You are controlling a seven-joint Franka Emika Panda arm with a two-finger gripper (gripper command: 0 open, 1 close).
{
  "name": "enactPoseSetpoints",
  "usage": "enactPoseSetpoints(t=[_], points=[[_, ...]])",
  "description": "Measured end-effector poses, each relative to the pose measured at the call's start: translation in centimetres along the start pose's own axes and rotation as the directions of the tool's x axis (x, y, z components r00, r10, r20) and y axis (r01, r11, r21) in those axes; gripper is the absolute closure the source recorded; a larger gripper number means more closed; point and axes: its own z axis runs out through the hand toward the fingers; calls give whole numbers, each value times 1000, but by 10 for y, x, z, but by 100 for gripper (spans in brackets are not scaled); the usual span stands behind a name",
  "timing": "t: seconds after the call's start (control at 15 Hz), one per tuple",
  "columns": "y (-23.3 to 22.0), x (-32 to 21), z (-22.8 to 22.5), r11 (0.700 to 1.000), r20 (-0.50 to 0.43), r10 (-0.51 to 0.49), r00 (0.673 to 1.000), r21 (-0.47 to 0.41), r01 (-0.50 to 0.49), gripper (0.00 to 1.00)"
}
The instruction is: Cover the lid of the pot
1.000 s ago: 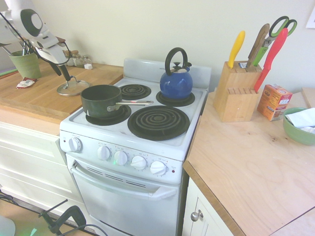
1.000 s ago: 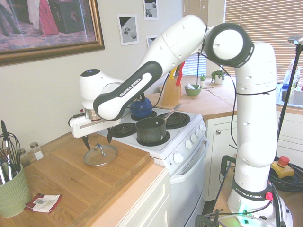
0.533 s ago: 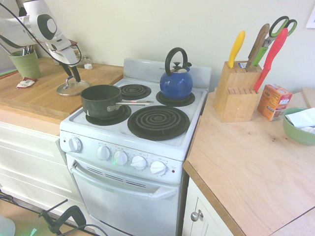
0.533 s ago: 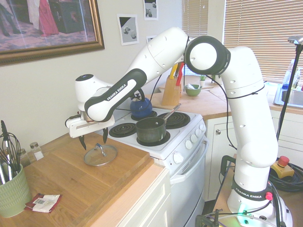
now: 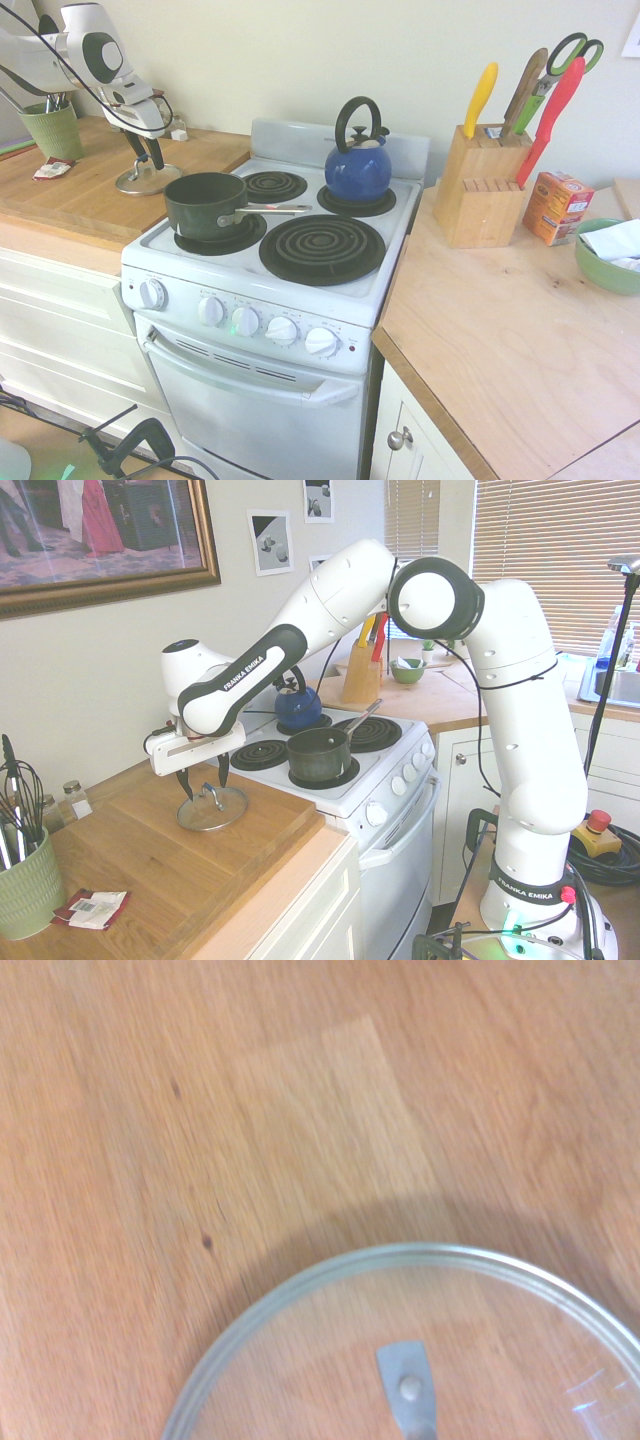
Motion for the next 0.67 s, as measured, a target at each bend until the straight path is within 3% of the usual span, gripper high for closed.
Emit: enactPoseSetpoints(t=[0.67], points=[[1, -2, 3, 999, 2, -36, 999, -15, 36, 100]])
